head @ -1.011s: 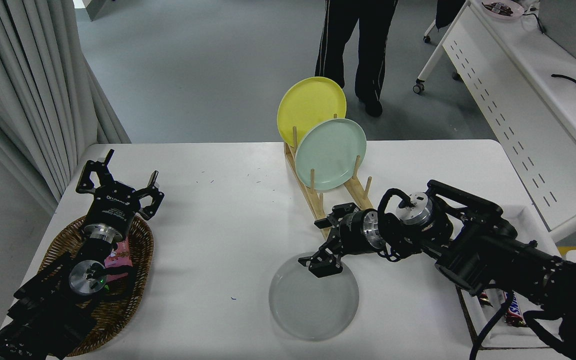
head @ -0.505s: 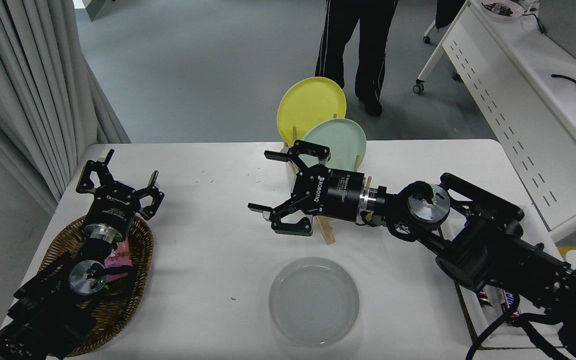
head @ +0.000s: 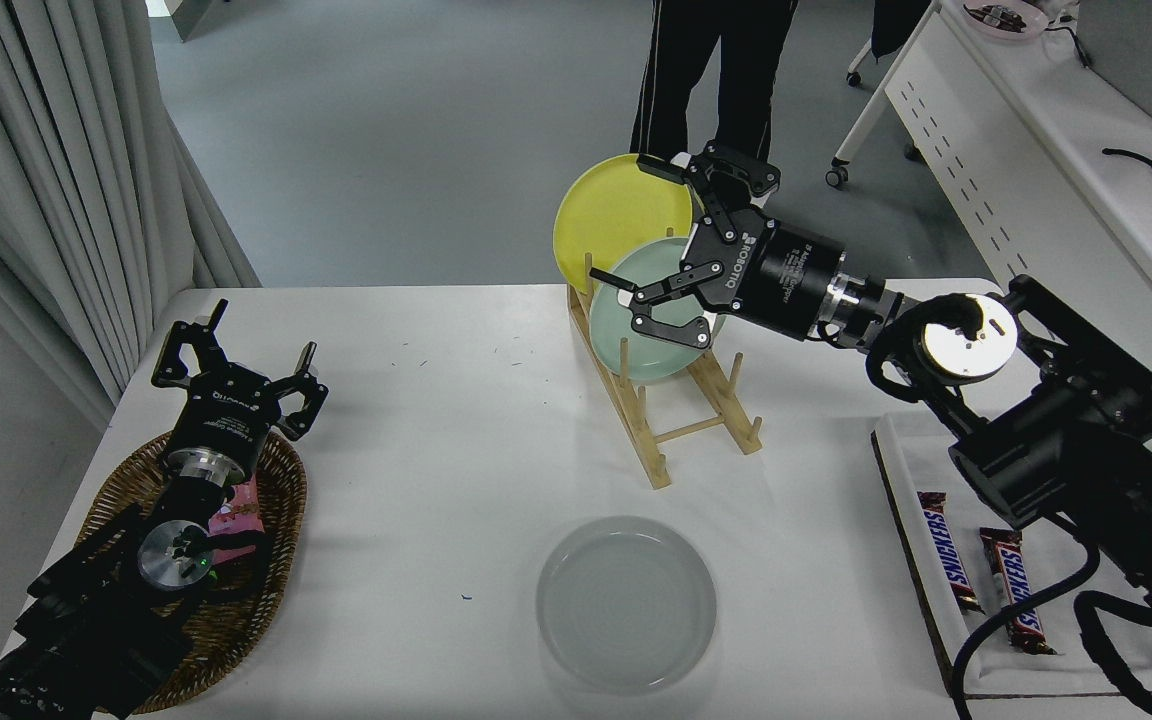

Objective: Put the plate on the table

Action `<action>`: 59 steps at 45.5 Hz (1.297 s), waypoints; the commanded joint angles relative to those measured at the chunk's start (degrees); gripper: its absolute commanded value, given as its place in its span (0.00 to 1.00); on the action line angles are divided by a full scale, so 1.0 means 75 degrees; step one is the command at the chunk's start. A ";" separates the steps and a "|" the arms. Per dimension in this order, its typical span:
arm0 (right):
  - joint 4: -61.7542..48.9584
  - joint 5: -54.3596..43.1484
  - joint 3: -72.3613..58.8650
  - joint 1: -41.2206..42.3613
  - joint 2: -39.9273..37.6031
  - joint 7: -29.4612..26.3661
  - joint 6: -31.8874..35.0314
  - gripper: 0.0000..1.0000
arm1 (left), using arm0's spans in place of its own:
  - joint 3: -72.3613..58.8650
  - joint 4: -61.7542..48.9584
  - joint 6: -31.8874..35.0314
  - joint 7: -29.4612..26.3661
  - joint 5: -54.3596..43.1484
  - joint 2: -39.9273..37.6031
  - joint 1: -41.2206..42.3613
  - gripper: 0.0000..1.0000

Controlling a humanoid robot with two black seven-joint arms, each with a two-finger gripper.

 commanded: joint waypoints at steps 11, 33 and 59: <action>-0.0211 -0.1891 0.0358 -0.0909 -0.0202 0.0507 -0.0050 1.00 | 0.0000 -0.0001 0.0000 0.0000 0.0001 0.0000 0.0000 1.00; -0.0656 -0.2148 0.0768 -0.1871 -0.0015 0.2814 -0.0097 1.00 | 0.0000 -0.0001 0.0000 0.0000 0.0001 0.0000 0.0000 1.00; -0.1054 -0.3847 0.1131 -0.2937 0.0208 0.5322 -0.0425 1.00 | 0.0000 -0.0001 0.0000 0.0000 0.0001 0.0000 0.0000 1.00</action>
